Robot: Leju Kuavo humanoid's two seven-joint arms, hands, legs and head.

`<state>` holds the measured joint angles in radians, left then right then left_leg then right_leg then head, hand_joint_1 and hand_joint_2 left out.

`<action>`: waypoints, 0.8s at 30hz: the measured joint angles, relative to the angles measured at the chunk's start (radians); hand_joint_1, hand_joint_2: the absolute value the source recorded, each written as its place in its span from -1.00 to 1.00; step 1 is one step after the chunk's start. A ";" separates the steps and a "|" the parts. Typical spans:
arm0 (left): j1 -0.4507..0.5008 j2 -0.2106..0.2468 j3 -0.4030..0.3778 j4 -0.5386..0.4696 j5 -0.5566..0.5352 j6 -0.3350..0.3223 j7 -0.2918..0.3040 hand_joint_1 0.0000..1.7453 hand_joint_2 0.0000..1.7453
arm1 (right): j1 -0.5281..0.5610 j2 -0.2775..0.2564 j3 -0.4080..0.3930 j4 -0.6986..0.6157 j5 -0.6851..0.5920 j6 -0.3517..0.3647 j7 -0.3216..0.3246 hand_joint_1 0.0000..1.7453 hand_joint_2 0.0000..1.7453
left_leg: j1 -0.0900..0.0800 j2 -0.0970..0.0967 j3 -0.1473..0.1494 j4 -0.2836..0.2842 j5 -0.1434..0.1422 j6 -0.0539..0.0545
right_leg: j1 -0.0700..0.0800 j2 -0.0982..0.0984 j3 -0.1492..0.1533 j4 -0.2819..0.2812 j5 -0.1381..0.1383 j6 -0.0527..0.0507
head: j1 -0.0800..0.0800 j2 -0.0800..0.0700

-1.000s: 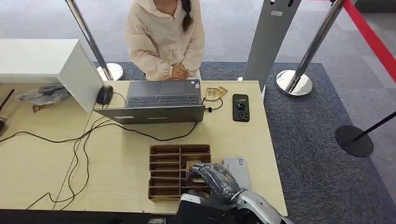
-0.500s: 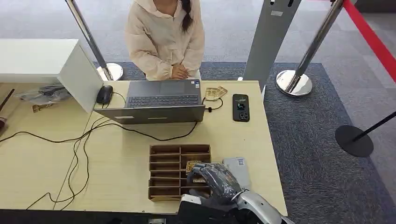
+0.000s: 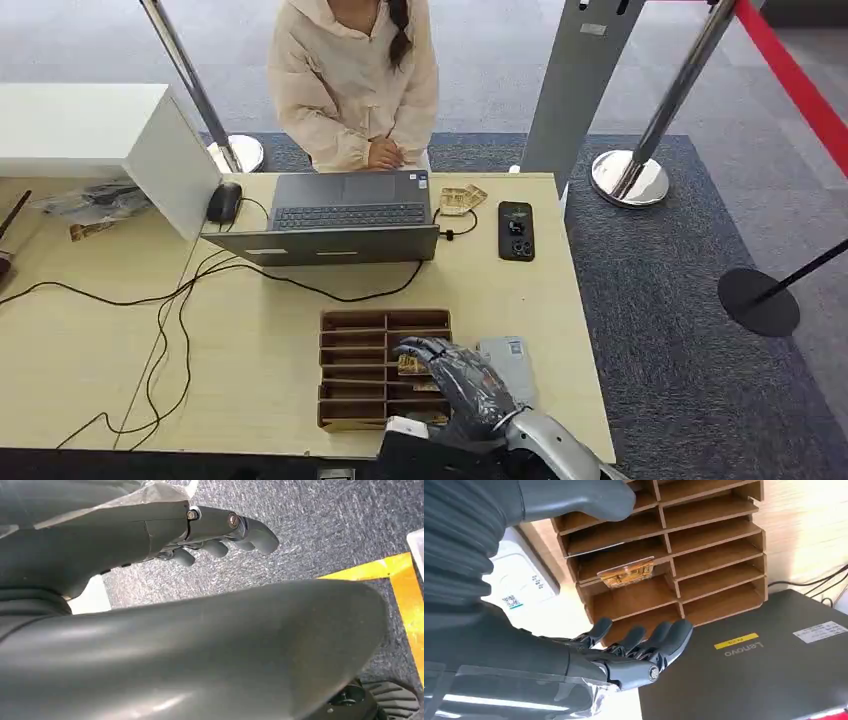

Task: Pass the card to the sensor for recognition and then transmit it.

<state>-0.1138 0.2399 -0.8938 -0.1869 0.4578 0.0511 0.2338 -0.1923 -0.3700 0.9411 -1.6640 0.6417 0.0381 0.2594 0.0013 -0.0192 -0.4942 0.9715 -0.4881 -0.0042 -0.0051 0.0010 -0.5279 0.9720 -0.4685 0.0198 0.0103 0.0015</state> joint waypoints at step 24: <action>0.000 0.002 0.000 0.000 0.000 0.000 0.000 -1.00 -1.00 | -0.001 0.028 0.023 0.048 0.007 -0.004 -0.002 -0.20 1.00 | 0.000 0.000 0.000 0.000 0.000 0.000 | 0.000 0.000 0.000 0.000 0.000 0.000 | 0.000 0.000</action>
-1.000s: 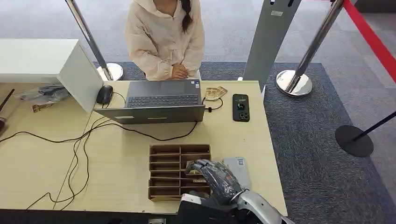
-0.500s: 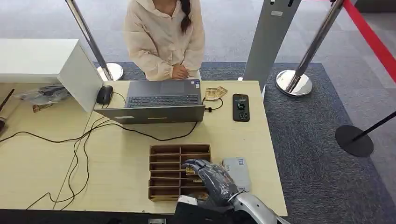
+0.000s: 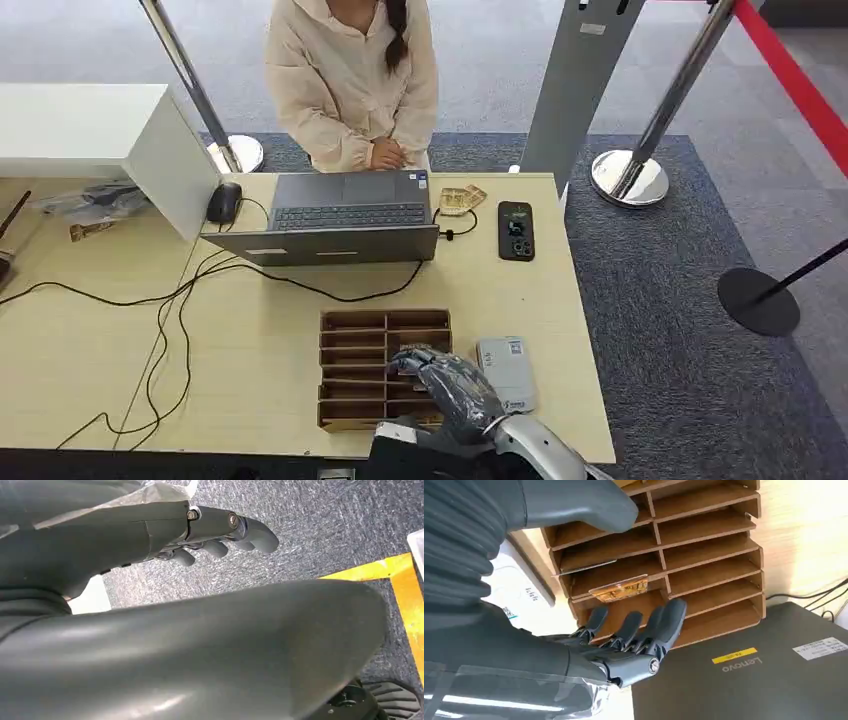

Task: Pass the card to the sensor for recognition and then transmit it.

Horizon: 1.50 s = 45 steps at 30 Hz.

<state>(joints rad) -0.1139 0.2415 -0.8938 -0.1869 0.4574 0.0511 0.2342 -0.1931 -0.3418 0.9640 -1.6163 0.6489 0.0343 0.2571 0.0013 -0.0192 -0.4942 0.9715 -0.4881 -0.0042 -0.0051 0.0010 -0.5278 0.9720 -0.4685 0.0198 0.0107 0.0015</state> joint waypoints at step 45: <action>0.000 0.009 0.000 0.000 -0.001 0.000 0.005 -1.00 -1.00 | -0.005 0.053 0.007 0.117 0.049 -0.063 -0.002 0.46 1.00 | 0.000 0.000 0.000 0.000 0.000 0.000 | 0.000 0.000 0.000 0.000 0.000 0.000 | 0.000 0.000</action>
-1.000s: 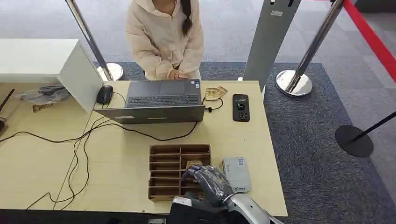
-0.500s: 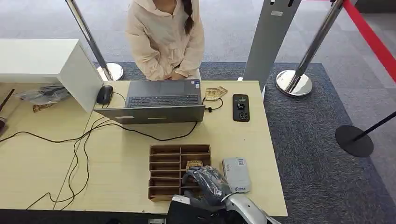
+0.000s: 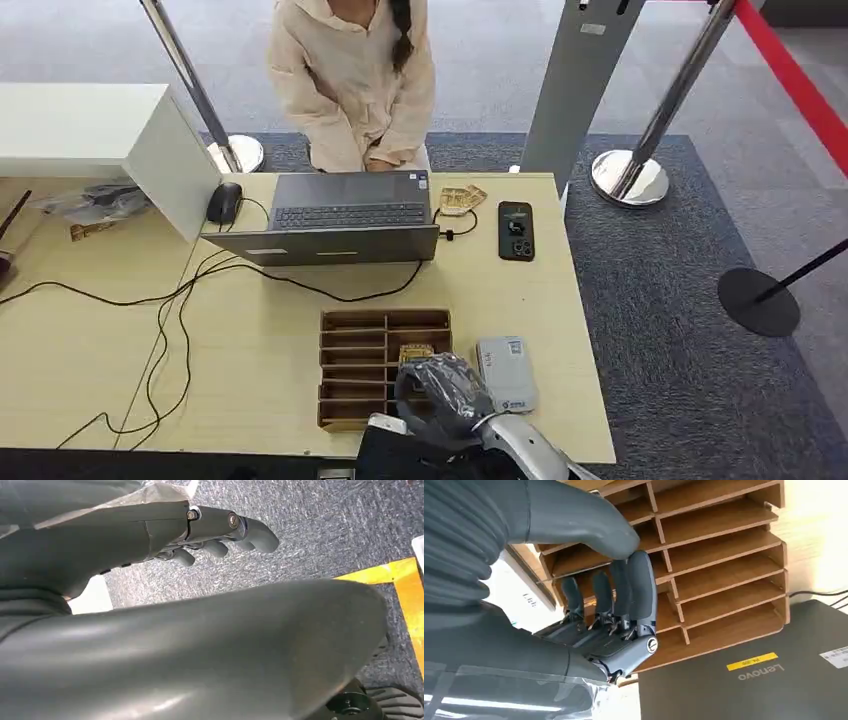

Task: Pass the card to the sensor for recognition and then transmit it.

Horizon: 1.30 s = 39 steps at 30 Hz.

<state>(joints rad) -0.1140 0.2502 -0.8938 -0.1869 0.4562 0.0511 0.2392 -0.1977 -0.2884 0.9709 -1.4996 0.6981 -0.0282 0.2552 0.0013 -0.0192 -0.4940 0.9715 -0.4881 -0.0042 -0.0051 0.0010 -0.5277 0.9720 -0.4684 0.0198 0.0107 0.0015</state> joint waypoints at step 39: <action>0.000 0.013 0.000 0.000 -0.009 -0.002 0.002 -1.00 -1.00 | -0.008 0.013 -0.002 0.041 0.011 -0.004 -0.009 -1.00 1.00 | 0.000 0.000 0.001 0.000 0.000 0.000 | 0.000 0.000 0.000 0.000 0.000 0.000 | 0.000 0.000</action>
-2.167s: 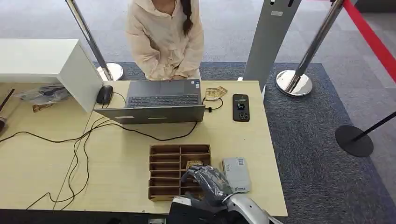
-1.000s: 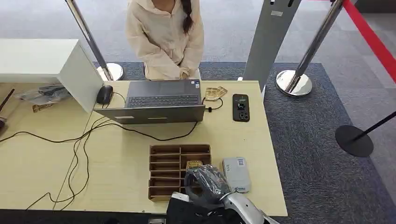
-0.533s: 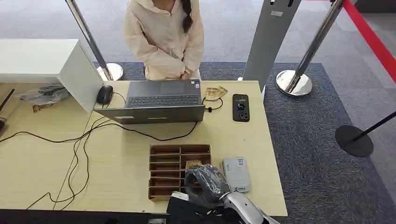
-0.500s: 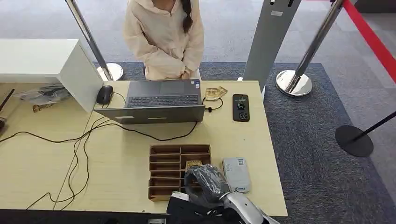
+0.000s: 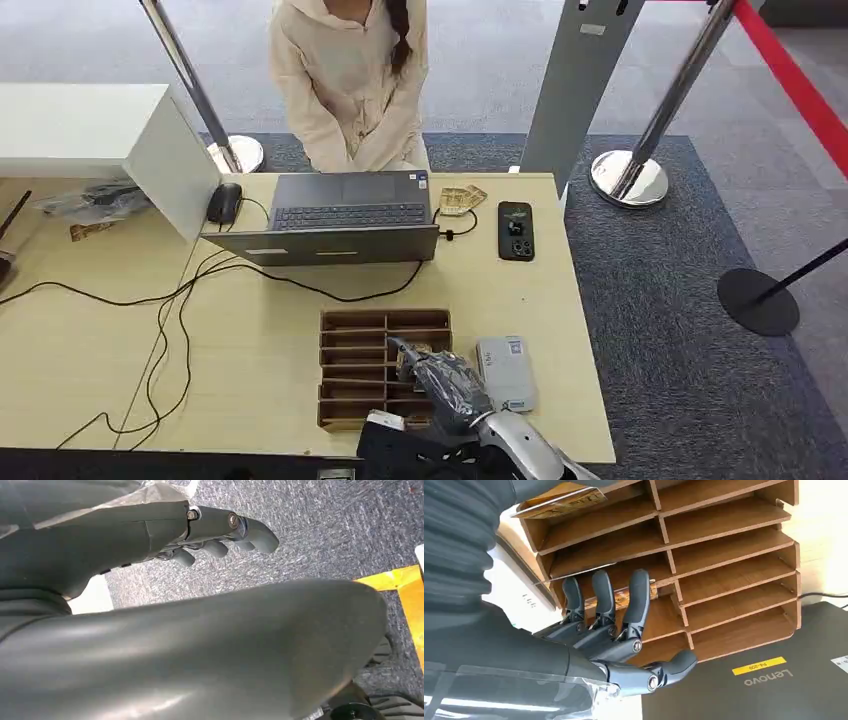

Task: Pass the card to the sensor for recognition and then transmit it.

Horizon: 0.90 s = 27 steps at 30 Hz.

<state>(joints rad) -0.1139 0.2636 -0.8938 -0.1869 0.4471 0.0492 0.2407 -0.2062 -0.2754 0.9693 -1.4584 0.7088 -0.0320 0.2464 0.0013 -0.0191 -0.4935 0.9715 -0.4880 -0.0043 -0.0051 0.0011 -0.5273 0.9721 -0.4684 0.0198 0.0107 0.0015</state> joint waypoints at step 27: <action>0.000 0.001 0.000 0.000 -0.002 0.000 0.008 -1.00 -1.00 | -0.010 -0.005 -0.035 0.007 0.143 -0.118 0.045 -1.00 1.00 | 0.000 0.000 0.000 0.000 0.000 0.000 | 0.000 0.000 0.000 0.000 0.000 0.000 | 0.000 0.000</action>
<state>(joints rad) -0.1138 0.2647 -0.8938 -0.1869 0.4456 0.0496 0.2491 -0.2157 -0.2808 0.9346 -1.4511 0.8522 -0.1499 0.2918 0.0012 -0.0191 -0.4934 0.9716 -0.4880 -0.0043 -0.0051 0.0011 -0.5272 0.9721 -0.4684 0.0198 0.0107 0.0015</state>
